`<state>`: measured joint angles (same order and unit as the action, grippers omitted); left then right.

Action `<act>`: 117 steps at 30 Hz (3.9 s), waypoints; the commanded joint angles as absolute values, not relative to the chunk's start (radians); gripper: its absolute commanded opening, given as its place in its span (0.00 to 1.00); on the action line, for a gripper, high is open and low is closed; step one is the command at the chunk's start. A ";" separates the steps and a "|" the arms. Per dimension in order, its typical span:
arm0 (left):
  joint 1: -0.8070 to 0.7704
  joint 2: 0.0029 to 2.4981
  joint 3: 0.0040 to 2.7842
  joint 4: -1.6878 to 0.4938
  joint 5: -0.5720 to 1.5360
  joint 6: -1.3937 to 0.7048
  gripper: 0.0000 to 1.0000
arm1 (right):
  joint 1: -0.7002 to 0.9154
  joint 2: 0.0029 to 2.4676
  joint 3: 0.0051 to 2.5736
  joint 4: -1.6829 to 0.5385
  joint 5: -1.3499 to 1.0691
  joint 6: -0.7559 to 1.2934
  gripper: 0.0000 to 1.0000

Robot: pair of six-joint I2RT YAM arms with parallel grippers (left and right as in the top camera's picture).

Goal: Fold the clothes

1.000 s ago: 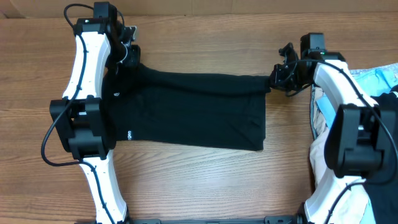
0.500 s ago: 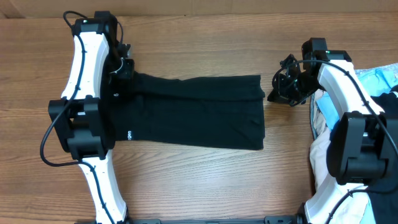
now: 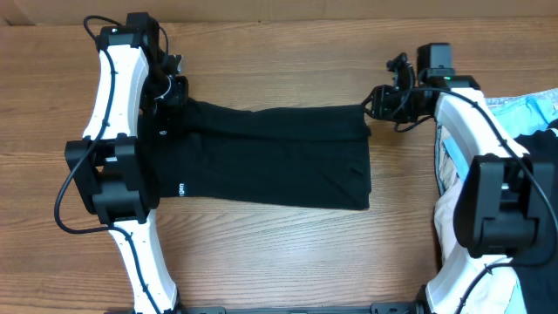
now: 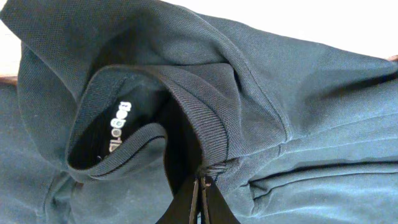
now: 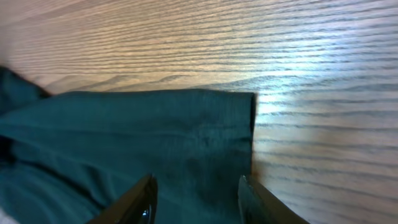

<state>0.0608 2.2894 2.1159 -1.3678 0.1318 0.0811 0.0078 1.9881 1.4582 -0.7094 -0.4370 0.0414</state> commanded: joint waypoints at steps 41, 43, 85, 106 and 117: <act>0.061 2.294 2.131 -1.352 0.154 0.075 0.05 | 0.055 2.090 1.351 -0.461 -0.405 0.113 0.15; 0.060 2.295 2.131 -1.353 0.154 0.075 0.05 | 0.051 2.089 1.355 -0.457 -0.406 0.113 0.09; 0.059 2.294 2.131 -1.327 0.155 0.075 0.06 | 0.100 2.090 1.386 -0.586 -0.344 0.123 0.27; 0.059 2.295 2.131 -1.328 0.154 0.075 0.08 | 0.115 2.085 1.450 -0.539 -0.356 0.124 0.04; 0.059 2.294 2.131 -1.332 0.153 0.080 0.07 | 0.102 2.004 1.558 -0.654 -0.340 0.124 0.04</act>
<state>0.0605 2.2894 2.1162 -1.3312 0.1390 0.0811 0.1051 2.0617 1.5299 -0.6483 -0.3500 0.1299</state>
